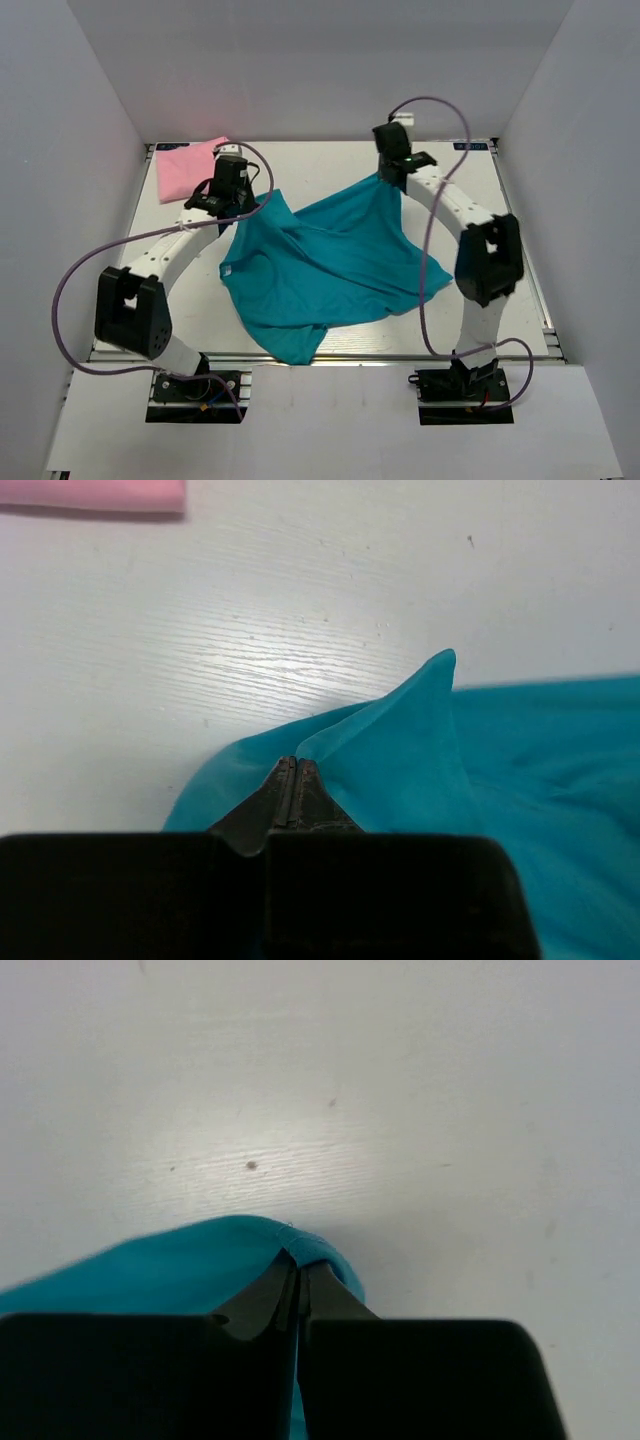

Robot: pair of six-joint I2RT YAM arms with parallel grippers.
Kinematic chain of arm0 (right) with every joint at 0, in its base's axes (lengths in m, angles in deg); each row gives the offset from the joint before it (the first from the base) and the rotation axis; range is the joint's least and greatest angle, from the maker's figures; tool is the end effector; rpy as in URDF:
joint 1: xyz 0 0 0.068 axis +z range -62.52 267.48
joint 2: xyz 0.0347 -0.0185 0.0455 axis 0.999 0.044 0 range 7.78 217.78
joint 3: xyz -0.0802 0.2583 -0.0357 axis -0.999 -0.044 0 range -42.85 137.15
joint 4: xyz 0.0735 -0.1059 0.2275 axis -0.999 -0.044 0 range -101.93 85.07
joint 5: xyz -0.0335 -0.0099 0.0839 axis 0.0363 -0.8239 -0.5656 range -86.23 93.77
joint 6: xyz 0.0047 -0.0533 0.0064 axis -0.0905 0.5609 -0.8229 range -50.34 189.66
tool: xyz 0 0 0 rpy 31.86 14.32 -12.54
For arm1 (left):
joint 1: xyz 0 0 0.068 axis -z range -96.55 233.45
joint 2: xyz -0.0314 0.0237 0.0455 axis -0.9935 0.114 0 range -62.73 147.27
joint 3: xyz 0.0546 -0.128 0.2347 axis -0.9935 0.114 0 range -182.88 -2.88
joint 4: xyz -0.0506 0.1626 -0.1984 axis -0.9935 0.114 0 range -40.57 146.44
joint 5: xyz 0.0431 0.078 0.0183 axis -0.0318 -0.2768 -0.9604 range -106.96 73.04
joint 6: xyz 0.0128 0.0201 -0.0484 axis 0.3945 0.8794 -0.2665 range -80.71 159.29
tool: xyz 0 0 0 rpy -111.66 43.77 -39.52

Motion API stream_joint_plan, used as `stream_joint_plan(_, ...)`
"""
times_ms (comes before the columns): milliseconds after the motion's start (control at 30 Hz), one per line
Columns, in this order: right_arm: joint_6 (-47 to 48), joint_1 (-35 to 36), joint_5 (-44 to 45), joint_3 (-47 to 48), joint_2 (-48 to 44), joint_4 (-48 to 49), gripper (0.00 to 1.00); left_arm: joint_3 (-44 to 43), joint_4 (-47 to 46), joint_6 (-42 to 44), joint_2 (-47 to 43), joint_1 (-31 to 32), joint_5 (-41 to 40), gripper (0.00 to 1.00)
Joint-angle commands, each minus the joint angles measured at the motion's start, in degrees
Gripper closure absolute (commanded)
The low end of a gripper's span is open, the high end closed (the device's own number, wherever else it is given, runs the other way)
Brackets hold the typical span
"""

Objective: Fold and stack the t-shirts
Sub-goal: Flatten out the tshirt

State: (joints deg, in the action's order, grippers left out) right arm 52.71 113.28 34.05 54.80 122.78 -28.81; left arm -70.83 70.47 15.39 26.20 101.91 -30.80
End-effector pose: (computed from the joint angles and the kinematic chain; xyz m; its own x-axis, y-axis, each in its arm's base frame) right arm 0.4239 0.1850 0.2680 -0.5776 0.0004 -0.8163 0.1400 0.9852 -0.0986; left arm 0.3309 -0.1016 0.2730 -0.6367 -0.2023 -0.7441 -0.1305 0.9793 -0.1546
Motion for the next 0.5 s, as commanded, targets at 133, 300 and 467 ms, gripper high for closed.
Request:
stream_joint_plan(133,6.5,-5.8,5.1,-6.3,-22.7,3.3,1.00,-1.6,2.8,1.0,-15.8,-0.6,-9.5,1.00)
stream_joint_plan(300,10.7,-8.1,4.7,-8.6,-33.1,3.9,1.00,-1.6,1.8,1.0,-25.6,-0.6,-14.5,1.00)
stream_joint_plan(467,14.4,-9.6,-4.5,-7.7,-42.6,4.1,1.00,-1.6,-5.7,4.7,-35.4,-0.6,-10.2,1.00)
